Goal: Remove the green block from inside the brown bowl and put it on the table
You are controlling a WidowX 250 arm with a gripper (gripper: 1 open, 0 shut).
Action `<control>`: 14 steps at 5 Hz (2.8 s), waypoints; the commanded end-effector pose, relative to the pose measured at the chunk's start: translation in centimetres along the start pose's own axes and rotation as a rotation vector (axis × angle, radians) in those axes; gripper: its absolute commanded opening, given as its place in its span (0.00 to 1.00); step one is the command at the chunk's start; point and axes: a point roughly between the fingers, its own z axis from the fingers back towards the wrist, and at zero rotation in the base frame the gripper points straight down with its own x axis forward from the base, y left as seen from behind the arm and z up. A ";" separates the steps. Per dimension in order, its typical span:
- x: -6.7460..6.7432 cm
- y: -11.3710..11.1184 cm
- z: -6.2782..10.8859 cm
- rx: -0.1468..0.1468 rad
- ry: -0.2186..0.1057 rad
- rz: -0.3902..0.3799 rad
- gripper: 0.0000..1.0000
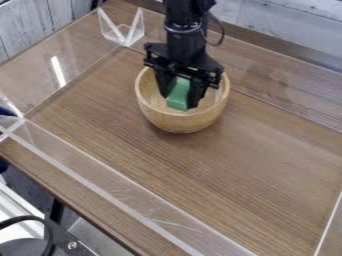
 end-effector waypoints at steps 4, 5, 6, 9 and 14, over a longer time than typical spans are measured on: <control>-0.8 -7.8 0.8 0.027 -0.013 -0.082 0.00; -1.3 -9.8 -0.5 0.009 0.016 -0.116 0.00; -1.2 -10.3 -1.5 -0.014 0.014 -0.133 0.00; -1.4 -8.8 -4.1 -0.017 0.110 -0.254 0.00; -2.1 -5.6 -4.9 0.000 0.129 -0.281 0.00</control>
